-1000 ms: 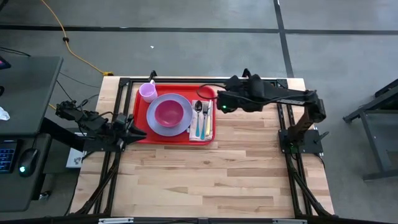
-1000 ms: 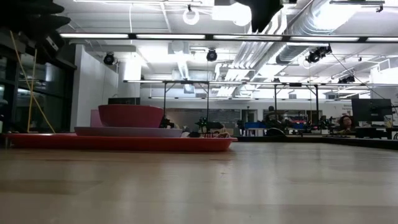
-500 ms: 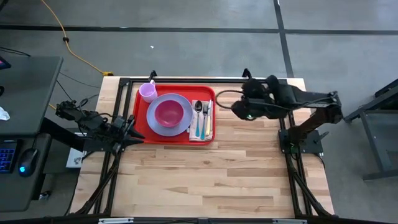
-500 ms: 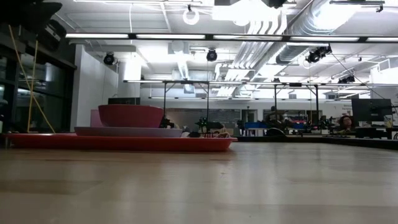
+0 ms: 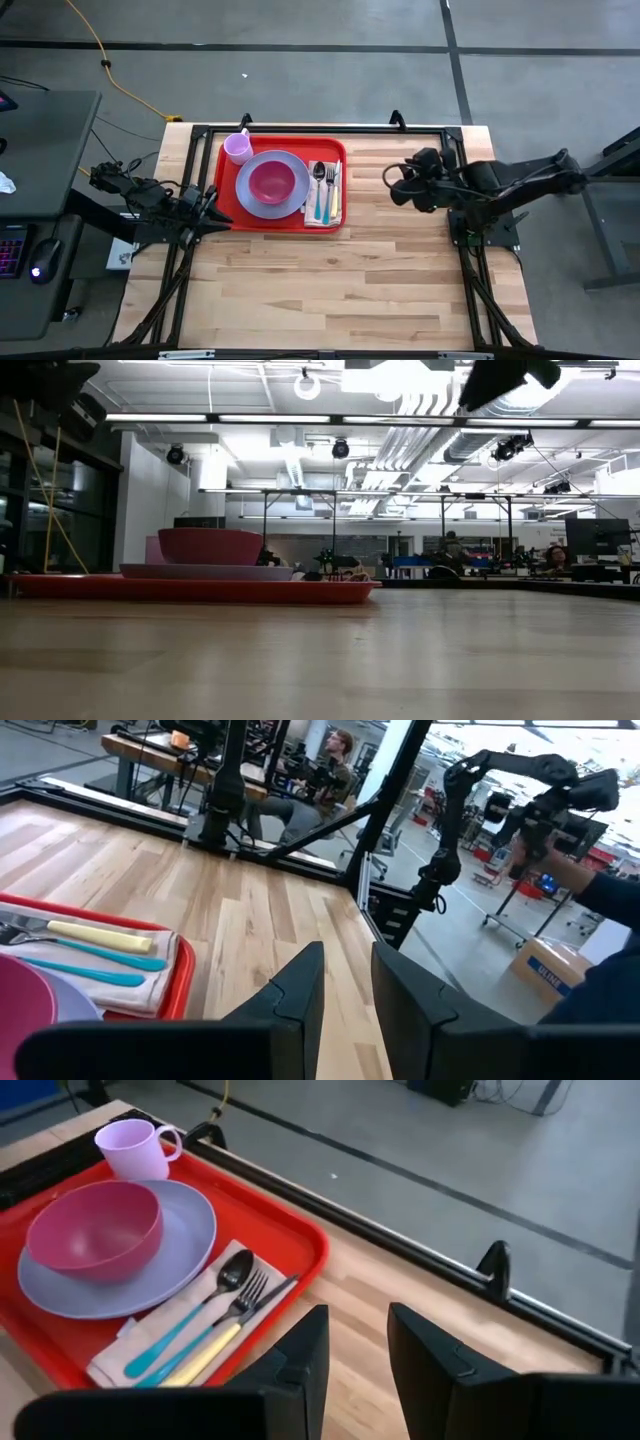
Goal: Set up tray
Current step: Return to Home Position
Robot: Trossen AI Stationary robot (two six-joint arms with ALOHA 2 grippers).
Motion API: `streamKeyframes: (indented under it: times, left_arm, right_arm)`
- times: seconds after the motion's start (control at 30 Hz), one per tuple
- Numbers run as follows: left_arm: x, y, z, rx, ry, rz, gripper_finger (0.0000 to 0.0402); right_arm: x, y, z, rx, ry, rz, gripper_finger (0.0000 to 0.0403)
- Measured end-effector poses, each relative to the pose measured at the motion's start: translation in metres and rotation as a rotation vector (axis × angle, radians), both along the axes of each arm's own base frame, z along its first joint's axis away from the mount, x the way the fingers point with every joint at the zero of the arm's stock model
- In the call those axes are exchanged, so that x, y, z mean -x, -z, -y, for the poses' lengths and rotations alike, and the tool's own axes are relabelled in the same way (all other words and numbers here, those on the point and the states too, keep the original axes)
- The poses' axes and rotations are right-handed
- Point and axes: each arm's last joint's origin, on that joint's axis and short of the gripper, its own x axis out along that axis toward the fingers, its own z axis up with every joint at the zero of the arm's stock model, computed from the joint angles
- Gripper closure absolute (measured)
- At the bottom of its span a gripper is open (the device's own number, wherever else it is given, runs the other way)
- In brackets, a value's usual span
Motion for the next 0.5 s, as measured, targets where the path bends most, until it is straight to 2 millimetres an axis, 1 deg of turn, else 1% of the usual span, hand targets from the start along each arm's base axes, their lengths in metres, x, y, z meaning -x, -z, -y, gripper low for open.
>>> streamKeyframes:
  times: [0.23, 0.5]
  left_arm:
    - [0.0, 0.001, 0.0, -0.001, -0.002, -0.001, 0.0284]
    - [-0.006, 0.016, 0.003, 0.007, -0.014, -0.043, 0.0284]
  right_arm:
    - [0.031, 0.033, 0.005, -0.037, -0.017, 0.12, 0.032]
    - [0.067, 0.067, 0.011, -0.113, -0.059, 0.241, 0.032]
